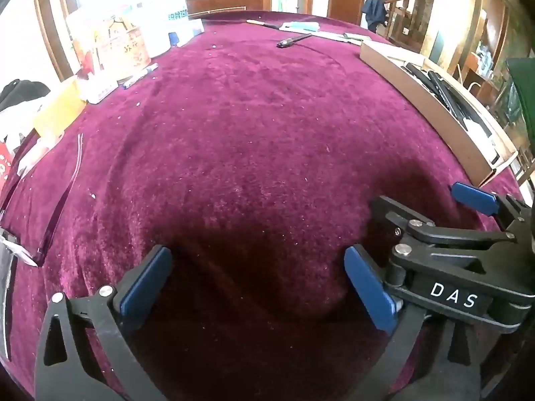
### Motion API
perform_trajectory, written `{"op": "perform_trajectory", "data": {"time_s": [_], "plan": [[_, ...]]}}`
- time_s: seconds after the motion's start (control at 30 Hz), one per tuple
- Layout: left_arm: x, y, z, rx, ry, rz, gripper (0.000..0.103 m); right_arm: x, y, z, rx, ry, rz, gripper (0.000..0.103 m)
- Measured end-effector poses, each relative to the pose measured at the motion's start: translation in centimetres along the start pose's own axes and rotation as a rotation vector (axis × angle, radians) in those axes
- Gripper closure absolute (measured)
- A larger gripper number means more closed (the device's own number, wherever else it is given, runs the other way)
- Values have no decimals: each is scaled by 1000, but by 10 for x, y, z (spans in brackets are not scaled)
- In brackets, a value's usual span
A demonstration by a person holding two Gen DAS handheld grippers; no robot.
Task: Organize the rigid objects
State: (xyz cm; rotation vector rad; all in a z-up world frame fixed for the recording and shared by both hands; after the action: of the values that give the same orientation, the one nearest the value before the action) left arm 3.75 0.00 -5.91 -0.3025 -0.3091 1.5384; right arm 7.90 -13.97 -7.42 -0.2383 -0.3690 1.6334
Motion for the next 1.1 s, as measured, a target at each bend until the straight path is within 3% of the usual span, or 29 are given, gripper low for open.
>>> {"op": "perform_trajectory", "data": {"time_s": [1.1], "plan": [[1, 2, 3, -10, -22, 27, 0, 1, 0, -1, -6, -2, -3, 2]]}}
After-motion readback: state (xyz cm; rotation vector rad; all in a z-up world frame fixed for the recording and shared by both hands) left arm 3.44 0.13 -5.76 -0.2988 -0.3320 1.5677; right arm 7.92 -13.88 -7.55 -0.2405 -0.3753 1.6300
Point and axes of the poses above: each gripper's, at about its wrist camera, not at the fingertips, and z roughly against the way its jaws point, x to its left, y to its underside, the point moved 7 cm from there along -z, roughly the way its jaws point, and after that the axes turned 10 degrees about x, right-handed, at the moved point
